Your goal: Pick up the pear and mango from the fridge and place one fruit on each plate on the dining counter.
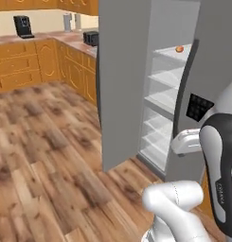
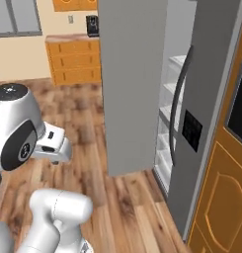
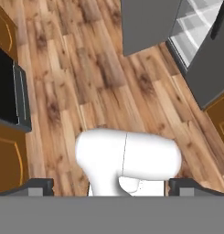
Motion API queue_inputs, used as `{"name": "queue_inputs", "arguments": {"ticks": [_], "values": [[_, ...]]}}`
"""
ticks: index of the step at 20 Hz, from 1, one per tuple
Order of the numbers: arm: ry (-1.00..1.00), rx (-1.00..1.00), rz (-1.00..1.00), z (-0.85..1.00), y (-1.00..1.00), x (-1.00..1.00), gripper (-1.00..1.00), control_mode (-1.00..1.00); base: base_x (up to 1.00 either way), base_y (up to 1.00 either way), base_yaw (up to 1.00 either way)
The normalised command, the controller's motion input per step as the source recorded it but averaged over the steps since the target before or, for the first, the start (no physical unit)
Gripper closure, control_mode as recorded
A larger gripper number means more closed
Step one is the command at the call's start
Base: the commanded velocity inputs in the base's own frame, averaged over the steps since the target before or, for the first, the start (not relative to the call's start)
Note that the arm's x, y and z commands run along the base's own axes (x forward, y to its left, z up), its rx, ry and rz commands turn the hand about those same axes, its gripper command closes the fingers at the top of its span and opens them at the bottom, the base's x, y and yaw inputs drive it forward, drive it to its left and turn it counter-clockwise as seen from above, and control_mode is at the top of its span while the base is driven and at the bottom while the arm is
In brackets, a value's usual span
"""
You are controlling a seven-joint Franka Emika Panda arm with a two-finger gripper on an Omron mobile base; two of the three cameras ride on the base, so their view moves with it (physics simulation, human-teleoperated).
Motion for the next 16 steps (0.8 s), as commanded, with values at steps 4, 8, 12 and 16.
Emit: {"name": "queue_inputs", "arguments": {"ticks": [4, 8, 12, 16], "values": [[0.00, 0.00, 0.00, 0.00, 0.00, 0.00, -1.00, 1.00, 0.69, -0.09, -0.46], [0.00, 0.00, 0.00, 0.00, 0.00, 0.00, -1.00, 1.00, 0.36, -0.16, -0.54], [0.00, 0.00, 0.00, 0.00, 0.00, 0.00, -1.00, 1.00, 0.71, 0.03, -0.30], [0.00, 0.00, 0.00, 0.00, 0.00, 0.00, -1.00, 1.00, 0.53, 0.09, -0.20]]}}
